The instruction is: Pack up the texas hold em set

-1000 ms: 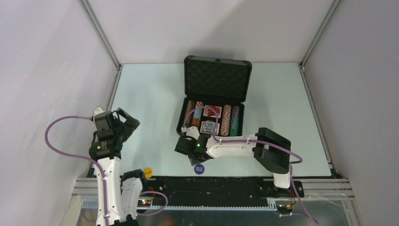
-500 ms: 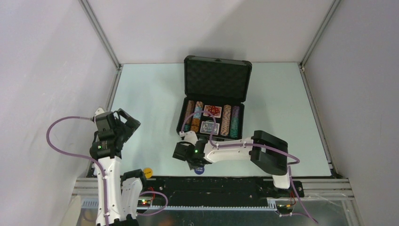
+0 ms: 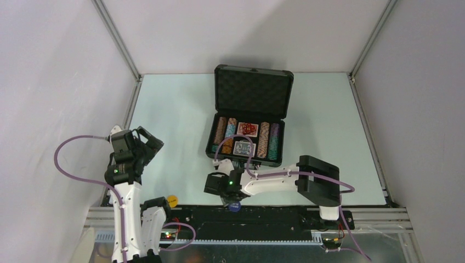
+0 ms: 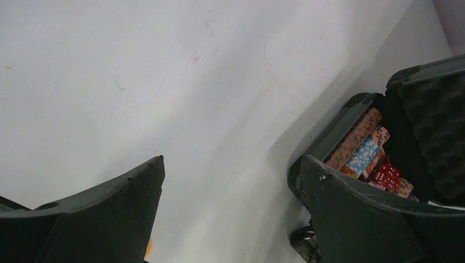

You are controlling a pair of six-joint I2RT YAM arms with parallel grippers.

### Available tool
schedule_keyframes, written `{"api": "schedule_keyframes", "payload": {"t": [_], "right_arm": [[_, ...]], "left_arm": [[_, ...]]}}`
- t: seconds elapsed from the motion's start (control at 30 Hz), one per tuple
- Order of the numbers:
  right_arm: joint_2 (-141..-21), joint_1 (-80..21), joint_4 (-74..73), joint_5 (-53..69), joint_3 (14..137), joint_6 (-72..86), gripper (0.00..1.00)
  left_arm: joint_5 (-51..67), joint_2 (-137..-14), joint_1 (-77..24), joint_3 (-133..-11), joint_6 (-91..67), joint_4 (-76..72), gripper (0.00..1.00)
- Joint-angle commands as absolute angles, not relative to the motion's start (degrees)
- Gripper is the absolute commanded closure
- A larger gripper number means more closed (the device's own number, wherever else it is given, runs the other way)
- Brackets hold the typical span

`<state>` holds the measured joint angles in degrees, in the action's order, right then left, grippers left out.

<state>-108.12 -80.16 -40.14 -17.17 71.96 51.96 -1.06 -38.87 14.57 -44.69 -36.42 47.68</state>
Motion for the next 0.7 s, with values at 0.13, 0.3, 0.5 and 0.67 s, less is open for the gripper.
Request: {"api": "schedule_keyframes", "payload": {"t": [0.13, 0.3, 0.5, 0.67], "right_arm": [[-102.21, -78.92, -42.12, -20.01, 71.46, 54.30, 0.31], [-100.23, -78.46, -43.87, -18.38, 71.64, 55.95, 0.20], [-100.06, -79.15, -47.39, -15.57, 71.95, 62.40, 0.12], [-102.42, -79.85, -47.35, -13.63, 71.90, 69.06, 0.11]], "left_arm": [[-0.44, -38.41, 14.44, -44.34, -35.69, 46.02, 0.02], [0.70, -38.76, 14.41, -44.47, -35.68, 45.86, 0.02], [2.07, -38.43, 14.34, -44.40, -35.62, 45.83, 0.02], [3.05, -38.30, 13.79, -44.21, -35.63, 45.87, 0.02]]}}
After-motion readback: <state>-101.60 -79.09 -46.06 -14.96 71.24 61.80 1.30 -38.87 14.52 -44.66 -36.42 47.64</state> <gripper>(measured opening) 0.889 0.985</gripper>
